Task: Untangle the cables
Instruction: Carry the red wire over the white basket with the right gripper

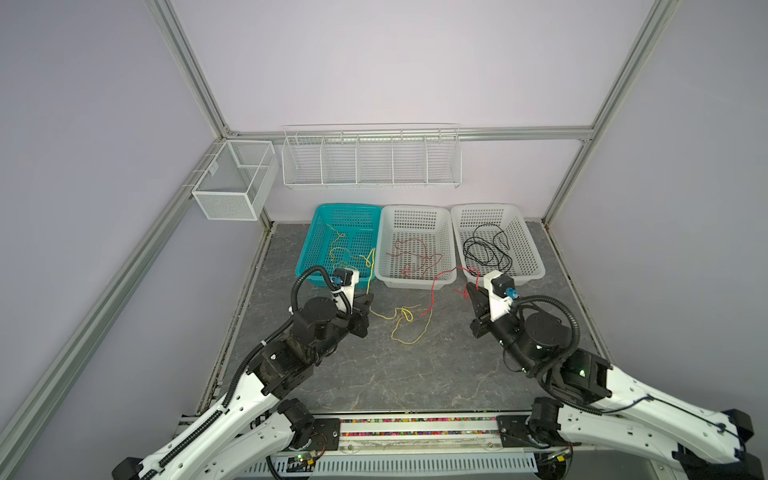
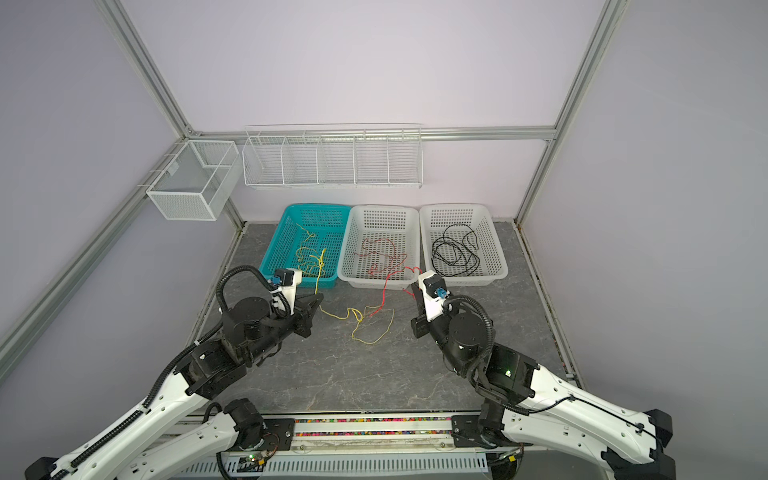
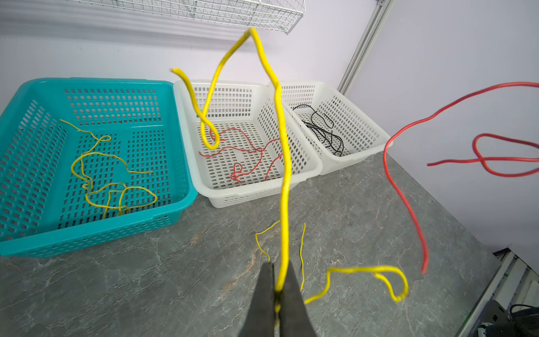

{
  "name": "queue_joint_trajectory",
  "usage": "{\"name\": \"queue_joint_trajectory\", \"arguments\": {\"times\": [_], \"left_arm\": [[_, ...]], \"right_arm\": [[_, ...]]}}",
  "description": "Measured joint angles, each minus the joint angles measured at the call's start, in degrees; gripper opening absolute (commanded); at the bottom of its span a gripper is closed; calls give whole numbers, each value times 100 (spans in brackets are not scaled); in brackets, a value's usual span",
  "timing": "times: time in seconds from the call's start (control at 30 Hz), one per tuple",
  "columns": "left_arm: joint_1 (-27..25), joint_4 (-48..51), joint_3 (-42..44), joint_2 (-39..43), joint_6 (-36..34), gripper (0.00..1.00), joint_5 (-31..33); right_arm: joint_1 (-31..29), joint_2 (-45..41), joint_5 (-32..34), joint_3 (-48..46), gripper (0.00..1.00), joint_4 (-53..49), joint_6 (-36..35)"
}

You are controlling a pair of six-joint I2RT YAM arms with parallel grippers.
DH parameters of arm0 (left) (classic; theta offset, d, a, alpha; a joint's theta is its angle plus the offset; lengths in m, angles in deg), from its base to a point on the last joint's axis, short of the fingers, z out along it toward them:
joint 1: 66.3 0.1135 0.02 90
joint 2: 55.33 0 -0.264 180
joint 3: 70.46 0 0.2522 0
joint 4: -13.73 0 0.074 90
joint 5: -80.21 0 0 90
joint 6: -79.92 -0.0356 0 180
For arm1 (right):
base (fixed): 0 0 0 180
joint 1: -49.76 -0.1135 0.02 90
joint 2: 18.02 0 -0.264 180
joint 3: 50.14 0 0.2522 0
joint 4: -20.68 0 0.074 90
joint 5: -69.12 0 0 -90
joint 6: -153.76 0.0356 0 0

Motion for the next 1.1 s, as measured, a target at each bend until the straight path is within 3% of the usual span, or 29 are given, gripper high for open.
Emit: {"name": "queue_joint_trajectory", "arguments": {"times": [0.27, 0.57, 1.1], "left_arm": [[0, 0, 0, 7, -85, 0, -85], [0, -13, 2, 247, -170, 0, 105], [0, -160, 133, 315, -275, 0, 494]], "right_arm": [[811, 363, -155, 472, 6, -789, 579], [1526, 1429, -1121, 1163, 6, -1040, 1016], [2243, 4360, -2284, 3104, 6, -1091, 1180]]}}
